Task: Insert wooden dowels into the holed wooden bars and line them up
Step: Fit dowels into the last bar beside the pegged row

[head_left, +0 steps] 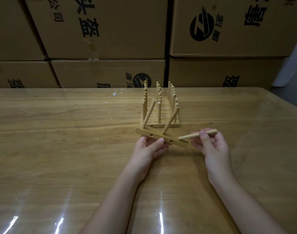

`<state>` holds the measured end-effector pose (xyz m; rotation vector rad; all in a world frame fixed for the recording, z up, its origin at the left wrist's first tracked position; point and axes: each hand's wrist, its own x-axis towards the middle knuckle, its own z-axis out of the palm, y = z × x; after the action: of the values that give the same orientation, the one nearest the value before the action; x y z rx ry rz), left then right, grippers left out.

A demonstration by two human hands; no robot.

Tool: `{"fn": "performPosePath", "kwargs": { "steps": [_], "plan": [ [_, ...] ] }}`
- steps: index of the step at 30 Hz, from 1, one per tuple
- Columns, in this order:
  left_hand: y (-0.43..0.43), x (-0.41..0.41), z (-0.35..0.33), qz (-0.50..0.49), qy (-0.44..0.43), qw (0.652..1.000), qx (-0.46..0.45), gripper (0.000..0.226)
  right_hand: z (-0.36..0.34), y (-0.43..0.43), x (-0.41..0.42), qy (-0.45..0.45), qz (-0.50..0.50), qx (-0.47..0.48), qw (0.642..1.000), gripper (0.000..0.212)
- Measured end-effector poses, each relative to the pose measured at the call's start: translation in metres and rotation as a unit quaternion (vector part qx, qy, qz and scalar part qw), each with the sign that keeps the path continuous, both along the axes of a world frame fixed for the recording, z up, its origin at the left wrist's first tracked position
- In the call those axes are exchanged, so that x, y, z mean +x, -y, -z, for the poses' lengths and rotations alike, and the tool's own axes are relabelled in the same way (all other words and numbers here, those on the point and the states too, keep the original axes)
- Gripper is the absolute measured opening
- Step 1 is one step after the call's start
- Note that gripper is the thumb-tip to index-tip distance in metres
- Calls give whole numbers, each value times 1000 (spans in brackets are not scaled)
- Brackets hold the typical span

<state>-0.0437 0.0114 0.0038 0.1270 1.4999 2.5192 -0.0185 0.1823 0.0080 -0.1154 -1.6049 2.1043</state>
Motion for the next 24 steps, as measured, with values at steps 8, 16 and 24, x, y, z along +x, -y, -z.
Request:
{"fn": "performPosePath", "kwargs": {
  "steps": [8,16,24],
  "plan": [
    [-1,1,-2,1,-21,1000,-11,15,0,-1,0,38,-19,-33,999,6],
    [-1,2,-2,-7,-10,1000,-4,19,2,-3,-3,74,-42,-52,995,7],
    [-2,4,-2,14,-13,1000,-13,25,1,1,0,66,-92,-33,993,6]
  ]
}}
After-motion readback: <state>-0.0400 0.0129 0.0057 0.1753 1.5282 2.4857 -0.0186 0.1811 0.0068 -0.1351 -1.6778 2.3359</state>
